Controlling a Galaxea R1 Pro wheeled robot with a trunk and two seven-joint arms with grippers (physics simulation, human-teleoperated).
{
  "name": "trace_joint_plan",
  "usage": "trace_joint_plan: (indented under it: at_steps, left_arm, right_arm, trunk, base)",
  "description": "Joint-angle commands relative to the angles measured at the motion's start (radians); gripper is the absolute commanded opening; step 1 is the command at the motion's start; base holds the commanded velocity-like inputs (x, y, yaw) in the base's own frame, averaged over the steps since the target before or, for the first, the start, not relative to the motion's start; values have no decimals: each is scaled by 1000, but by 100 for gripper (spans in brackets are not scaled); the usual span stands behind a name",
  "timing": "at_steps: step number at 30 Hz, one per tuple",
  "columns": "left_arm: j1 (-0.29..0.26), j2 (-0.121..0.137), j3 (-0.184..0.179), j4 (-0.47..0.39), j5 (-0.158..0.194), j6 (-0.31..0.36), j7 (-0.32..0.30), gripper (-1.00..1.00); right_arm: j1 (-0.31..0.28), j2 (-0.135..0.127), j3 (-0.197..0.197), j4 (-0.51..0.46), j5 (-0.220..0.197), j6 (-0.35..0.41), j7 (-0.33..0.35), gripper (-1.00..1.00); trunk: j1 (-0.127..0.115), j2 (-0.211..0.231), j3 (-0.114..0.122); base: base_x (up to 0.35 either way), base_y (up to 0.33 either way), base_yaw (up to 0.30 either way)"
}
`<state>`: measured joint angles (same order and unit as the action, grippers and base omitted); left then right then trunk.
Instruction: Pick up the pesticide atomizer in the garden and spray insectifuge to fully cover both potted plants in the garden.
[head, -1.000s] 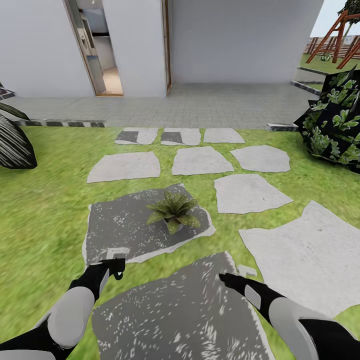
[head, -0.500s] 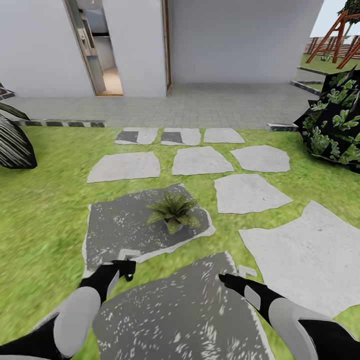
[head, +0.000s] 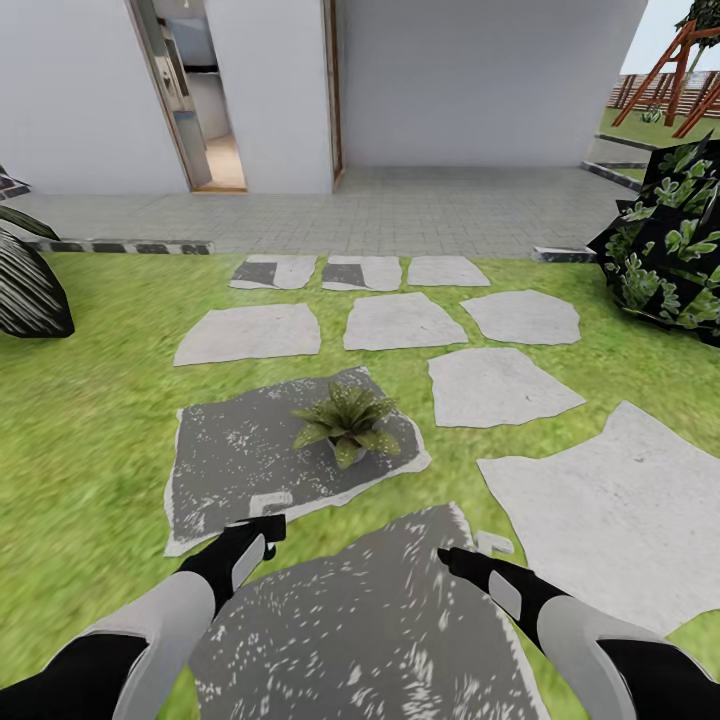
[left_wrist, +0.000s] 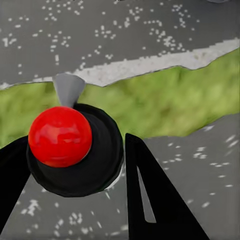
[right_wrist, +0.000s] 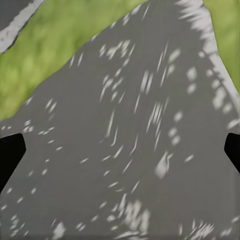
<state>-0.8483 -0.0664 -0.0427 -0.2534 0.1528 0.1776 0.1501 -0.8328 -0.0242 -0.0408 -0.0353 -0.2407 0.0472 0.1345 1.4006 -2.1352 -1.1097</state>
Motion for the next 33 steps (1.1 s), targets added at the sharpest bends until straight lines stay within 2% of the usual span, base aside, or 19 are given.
trace_joint_plan:
  at_steps: [1, 10, 12, 16, 17, 22, 33]
  left_arm:
    - [0, 0, -6, -2, 11, 6, 6, -100]
    - [0, -1, -9, -2, 11, 4, 3, -100]
    - [0, 1, -16, -1, 11, -32, -11, -100]
    - [0, 2, -54, 29, 11, -157, -34, -100]
    - [0, 1, -61, 34, 12, -163, -35, -100]
    - [0, -2, -72, 42, 12, -81, -38, -100]
    - [0, -3, -74, 42, 11, -68, -38, -100]
  right_arm:
    - [0, 0, -4, -1, -5, 4, 4, 100]
    - [0, 0, -4, -1, -5, 5, 4, 100]
    - [0, 0, -4, -1, -5, 5, 4, 100]
    - [0, 0, -4, -1, -5, 5, 4, 100]
    - [0, 0, -4, -1, -5, 5, 4, 100]
    - [0, 0, -4, -1, -5, 4, 4, 100]
    - [0, 0, -4, -1, -5, 5, 4, 100]
  trunk:
    - [0, 0, -1]
    - [0, 0, -1]
    - [0, 0, -1]
    - [0, 0, -1]
    - [0, 0, -1]
    - [0, 0, -1]
    - [0, 0, -1]
  base:
    - [0, 0, 0]
    - [0, 0, 0]
    - [0, 0, 0]
    - [0, 0, 0]
    - [0, 0, 0]
    - [0, 0, 0]
    - [0, 0, 0]
